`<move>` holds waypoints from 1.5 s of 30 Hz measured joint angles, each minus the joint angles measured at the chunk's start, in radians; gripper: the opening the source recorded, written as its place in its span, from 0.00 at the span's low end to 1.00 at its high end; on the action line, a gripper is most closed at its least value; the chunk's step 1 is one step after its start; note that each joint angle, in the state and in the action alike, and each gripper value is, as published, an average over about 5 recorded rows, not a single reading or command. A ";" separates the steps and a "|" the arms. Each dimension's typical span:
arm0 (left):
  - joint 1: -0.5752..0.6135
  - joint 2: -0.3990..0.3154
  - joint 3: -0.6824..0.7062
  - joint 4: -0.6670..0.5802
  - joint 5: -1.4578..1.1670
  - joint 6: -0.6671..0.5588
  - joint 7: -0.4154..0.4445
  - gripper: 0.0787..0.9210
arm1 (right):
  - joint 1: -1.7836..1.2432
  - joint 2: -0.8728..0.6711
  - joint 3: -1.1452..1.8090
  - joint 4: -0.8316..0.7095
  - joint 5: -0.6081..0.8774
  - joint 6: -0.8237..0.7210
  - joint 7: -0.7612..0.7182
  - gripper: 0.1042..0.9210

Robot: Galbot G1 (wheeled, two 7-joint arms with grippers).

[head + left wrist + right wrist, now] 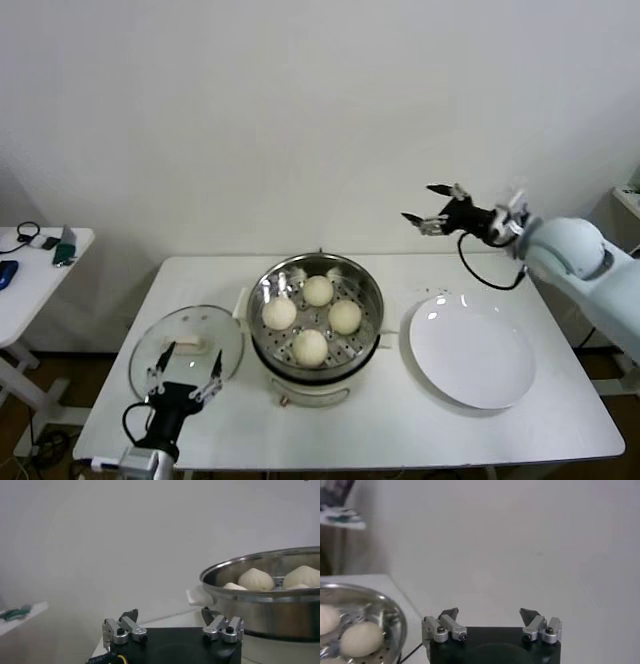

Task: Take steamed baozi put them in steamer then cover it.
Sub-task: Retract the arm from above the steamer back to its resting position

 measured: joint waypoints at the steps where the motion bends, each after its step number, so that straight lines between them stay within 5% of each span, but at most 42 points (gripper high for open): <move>1: -0.006 0.004 -0.002 0.004 0.001 -0.003 -0.003 0.87 | -0.067 0.004 0.067 0.008 -0.007 0.013 0.007 0.88; 17: -0.026 0.037 -0.027 0.064 0.049 -0.065 -0.052 0.88 | -1.040 0.311 0.851 0.103 -0.154 0.309 0.036 0.88; 29: -0.049 0.074 -0.044 0.145 0.424 -0.091 -0.221 0.88 | -1.276 0.545 0.881 0.054 -0.265 0.517 0.092 0.88; 45: -0.154 0.106 -0.038 0.411 1.068 -0.066 -0.384 0.88 | -1.387 0.683 0.799 0.053 -0.353 0.575 0.146 0.88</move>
